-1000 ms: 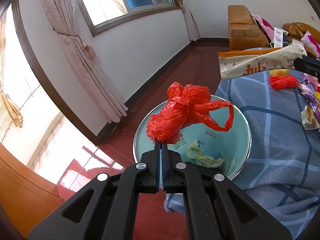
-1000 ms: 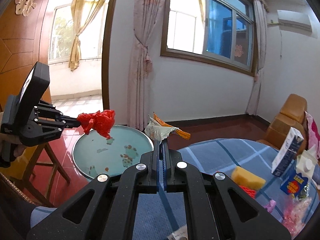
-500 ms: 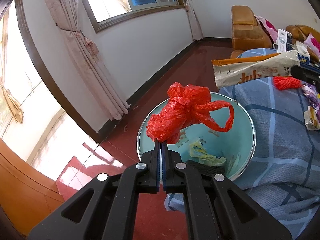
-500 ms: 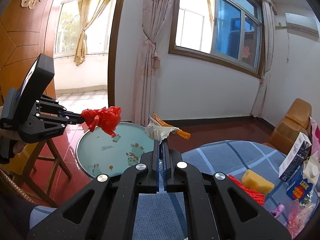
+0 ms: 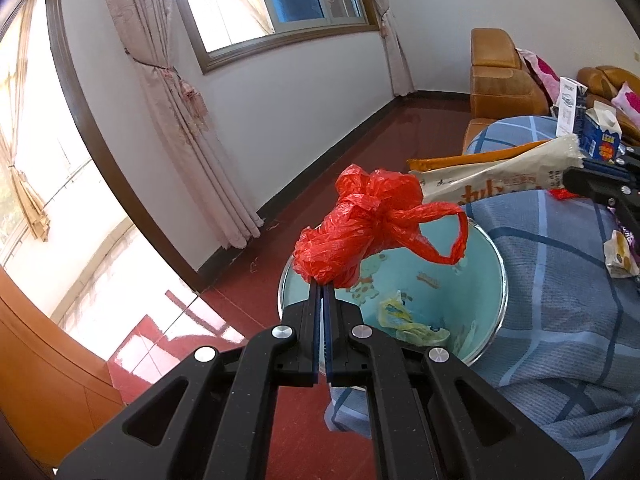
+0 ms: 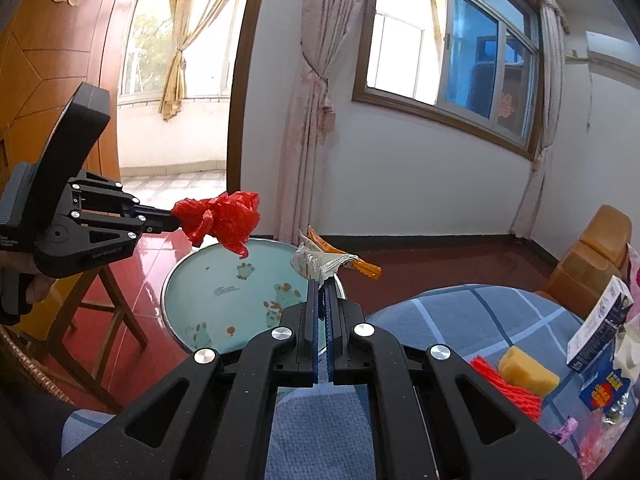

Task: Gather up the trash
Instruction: 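Open the right gripper over the bucket while the left gripper opens to drop the red bag, then grasp a white wrapper with the left gripper while the right gripper grasps the orange-red plastic bag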

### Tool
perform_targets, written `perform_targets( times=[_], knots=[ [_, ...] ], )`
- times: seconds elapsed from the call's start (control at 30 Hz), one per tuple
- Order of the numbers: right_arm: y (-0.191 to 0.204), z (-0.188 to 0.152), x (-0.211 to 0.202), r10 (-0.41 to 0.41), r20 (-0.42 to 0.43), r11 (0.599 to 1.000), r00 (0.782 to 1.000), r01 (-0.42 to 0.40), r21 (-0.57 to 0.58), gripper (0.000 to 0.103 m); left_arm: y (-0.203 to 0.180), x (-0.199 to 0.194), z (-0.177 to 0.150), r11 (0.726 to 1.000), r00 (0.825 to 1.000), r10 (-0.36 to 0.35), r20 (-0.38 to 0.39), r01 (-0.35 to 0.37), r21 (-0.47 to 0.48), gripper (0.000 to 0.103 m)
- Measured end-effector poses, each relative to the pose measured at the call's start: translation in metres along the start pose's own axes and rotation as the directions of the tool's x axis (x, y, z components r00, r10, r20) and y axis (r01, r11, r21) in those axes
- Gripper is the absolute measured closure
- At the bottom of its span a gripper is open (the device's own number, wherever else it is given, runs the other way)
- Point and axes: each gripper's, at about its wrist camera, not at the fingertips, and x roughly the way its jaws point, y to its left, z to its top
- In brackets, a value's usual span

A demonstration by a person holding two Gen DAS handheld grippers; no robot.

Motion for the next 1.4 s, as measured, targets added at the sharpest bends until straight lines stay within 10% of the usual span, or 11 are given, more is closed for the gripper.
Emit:
perform_targets(
  times=[0.37, 0.5, 0.6, 0.97, 1.4],
  knots=[
    [0.007, 0.001, 0.015, 0.022, -0.037, 1.000, 0.999, -0.022, -0.005, 0.097, 0.006, -0.003, 0.001, 1.000, 1.000, 0.002, 0.012, -0.002, -0.020, 0.102],
    [0.008, -0.001, 0.018, 0.025, -0.049, 1.000, 0.998, -0.025, 0.000, 0.073, 0.003, -0.001, 0.000, 1.000, 1.000, -0.012, 0.002, 0.012, -0.019, 0.096],
    [0.007, -0.001, 0.018, 0.020, -0.058, 1.000, 0.998, -0.019, 0.012, 0.068, -0.001, 0.000, -0.001, 1.000, 1.000, -0.005, 0.002, 0.005, -0.014, 0.061],
    [-0.027, -0.020, -0.053, -0.224, -0.087, 0.967, 0.971, 0.232, 0.107, 0.057, -0.013, 0.005, -0.004, 0.998, 0.998, -0.053, -0.019, 0.053, -0.017, 0.051],
    [-0.137, -0.159, -0.216, -0.546, -0.319, 0.593, 0.775, 0.626, 0.506, 0.046, -0.135, -0.008, 0.008, 0.957, 0.967, -0.253, -0.019, 0.253, 0.140, 0.049]
  ],
)
